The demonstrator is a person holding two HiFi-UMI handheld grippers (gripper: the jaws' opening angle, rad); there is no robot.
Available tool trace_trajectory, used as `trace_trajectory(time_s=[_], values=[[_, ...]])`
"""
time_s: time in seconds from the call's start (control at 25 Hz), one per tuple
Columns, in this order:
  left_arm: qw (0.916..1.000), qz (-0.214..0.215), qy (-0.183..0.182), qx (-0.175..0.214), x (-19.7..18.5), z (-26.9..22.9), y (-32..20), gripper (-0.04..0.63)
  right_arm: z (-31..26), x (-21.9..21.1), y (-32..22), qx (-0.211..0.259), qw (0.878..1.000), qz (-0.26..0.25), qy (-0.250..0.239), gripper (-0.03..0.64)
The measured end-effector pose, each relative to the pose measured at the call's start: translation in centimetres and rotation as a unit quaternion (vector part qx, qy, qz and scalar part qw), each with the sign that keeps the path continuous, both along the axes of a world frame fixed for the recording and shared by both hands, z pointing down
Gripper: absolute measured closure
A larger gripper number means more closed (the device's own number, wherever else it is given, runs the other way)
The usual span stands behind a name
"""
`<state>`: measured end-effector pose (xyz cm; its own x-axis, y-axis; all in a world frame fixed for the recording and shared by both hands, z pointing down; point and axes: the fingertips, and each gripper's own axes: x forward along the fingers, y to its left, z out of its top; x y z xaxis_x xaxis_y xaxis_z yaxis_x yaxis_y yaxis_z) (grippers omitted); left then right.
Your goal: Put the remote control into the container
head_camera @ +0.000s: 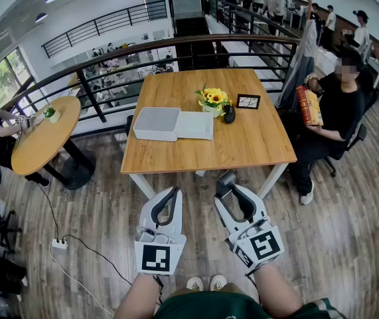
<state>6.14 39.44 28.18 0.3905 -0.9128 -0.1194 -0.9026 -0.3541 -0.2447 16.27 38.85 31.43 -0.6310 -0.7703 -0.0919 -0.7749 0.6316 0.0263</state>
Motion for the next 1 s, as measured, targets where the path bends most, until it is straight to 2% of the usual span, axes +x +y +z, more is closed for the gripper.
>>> trace_trajectory(time_s=[0.28, 0.52, 0.6, 0.8, 1.0], values=[[0.9997, 0.004, 0.023, -0.003, 0.3, 0.2, 0.9, 0.588, -0.2, 0.0, 0.9, 0.006, 1.000, -0.003, 0.004, 0.426], [0.9990, 0.003, 0.035, 0.028, 0.5, -0.9, 1.6, 0.587, -0.9, -0.1, 0.8, 0.022, 1.000, 0.001, 0.001, 0.426], [0.9986, -0.001, 0.032, 0.042, 0.5, -1.1, 1.8, 0.588, -0.8, 0.2, 0.9, 0.030, 1.000, 0.004, 0.004, 0.426], [0.9986, -0.005, -0.003, 0.053, 1.4, -1.6, 2.1, 0.588, -1.4, 1.1, 1.3, 0.049, 0.999, 0.003, 0.010, 0.426], [0.9975, -0.010, -0.002, 0.070, 2.1, -2.2, 0.8, 0.591, -2.1, 1.7, 0.1, 0.067, 0.998, 0.001, 0.002, 0.426]])
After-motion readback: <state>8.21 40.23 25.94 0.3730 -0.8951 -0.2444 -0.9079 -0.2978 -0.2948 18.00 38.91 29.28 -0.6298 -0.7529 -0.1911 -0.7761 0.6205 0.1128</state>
